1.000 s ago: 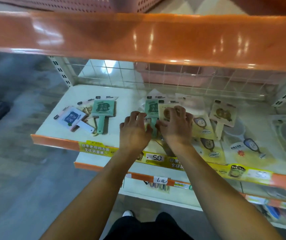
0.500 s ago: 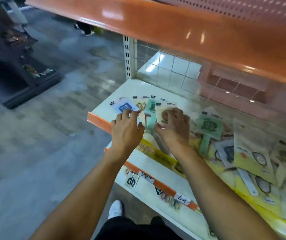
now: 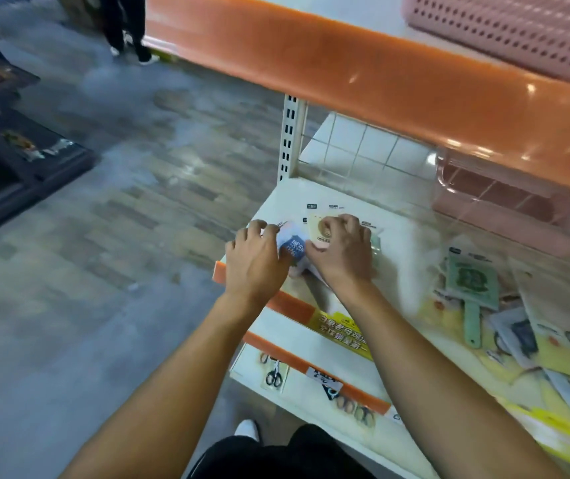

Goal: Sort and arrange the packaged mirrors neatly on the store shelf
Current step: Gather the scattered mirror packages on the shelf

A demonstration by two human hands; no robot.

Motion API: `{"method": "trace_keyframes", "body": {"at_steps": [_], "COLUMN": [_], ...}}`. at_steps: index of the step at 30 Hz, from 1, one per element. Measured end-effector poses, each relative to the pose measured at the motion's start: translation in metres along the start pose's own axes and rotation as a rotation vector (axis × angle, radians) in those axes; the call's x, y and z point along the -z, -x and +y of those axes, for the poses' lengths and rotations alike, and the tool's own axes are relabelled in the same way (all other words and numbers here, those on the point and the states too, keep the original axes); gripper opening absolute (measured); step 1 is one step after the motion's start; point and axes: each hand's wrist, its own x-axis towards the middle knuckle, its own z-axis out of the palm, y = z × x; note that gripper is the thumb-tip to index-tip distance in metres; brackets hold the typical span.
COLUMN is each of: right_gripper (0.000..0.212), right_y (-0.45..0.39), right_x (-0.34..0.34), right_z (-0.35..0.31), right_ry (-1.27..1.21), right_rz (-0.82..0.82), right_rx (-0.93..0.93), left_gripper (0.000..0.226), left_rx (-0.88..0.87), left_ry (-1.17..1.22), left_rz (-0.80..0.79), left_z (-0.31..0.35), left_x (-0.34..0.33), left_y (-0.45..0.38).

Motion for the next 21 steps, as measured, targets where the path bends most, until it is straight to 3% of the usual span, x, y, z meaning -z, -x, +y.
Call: {"method": "trace_keyframes", "body": {"at_steps": [14, 21], "right_gripper": [0.046, 0.057], "right_y": [-0.018, -0.019], "right_x": [-0.019, -0.008], "right_z": [-0.001, 0.005], "right_ry": [-0.015, -0.028], "right_rz": [-0.121, -0.086], "right_rx": [0.088, 0.066], "left_gripper": [0.040, 0.038], "left_rx": [-0.016, -0.044], "left_ry": [-0.014, 0.033], "left_rz": [0.013, 0.031], "left_z": [-0.005, 0.004], "left_x": [-0.012, -0.013], "left_y": [-0.017, -0.026]}}
